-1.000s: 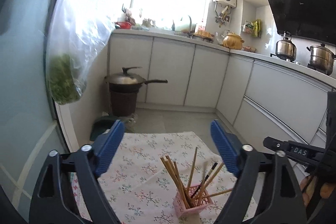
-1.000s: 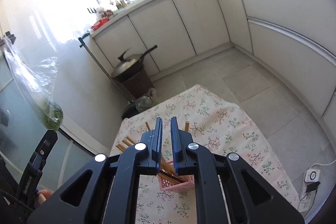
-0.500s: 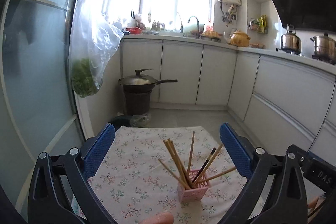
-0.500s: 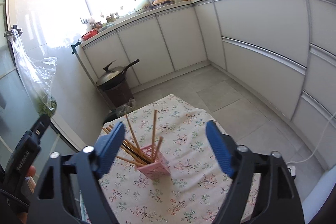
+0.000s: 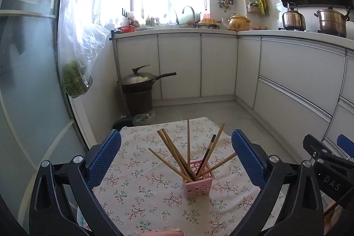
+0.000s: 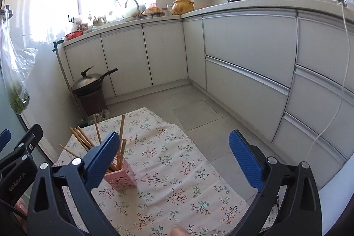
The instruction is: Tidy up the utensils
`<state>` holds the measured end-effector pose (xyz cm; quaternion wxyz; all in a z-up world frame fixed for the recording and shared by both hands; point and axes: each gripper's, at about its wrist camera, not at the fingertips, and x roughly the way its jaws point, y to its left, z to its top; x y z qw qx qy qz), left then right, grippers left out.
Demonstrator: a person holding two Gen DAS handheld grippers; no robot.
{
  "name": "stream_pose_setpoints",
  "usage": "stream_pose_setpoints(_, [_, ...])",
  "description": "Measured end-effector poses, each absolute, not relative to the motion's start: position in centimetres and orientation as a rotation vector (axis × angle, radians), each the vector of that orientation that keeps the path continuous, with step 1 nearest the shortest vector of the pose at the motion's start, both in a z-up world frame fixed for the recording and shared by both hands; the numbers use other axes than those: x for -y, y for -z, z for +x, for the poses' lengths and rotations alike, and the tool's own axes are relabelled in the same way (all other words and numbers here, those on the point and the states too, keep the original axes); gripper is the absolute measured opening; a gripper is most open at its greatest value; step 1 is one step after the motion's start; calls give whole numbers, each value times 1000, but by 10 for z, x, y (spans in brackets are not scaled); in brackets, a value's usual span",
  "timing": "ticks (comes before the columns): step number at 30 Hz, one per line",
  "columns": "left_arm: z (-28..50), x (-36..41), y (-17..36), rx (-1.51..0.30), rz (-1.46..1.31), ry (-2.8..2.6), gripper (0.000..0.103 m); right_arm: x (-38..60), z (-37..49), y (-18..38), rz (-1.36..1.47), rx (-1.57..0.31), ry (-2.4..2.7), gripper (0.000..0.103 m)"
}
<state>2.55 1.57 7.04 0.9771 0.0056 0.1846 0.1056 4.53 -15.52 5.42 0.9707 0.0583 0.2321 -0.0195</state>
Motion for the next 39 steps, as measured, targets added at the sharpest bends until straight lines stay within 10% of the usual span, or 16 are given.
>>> stream_pose_setpoints(39, [36,-6,-57,-413,27,-194,96,170,55,-35,190,-548,31,96])
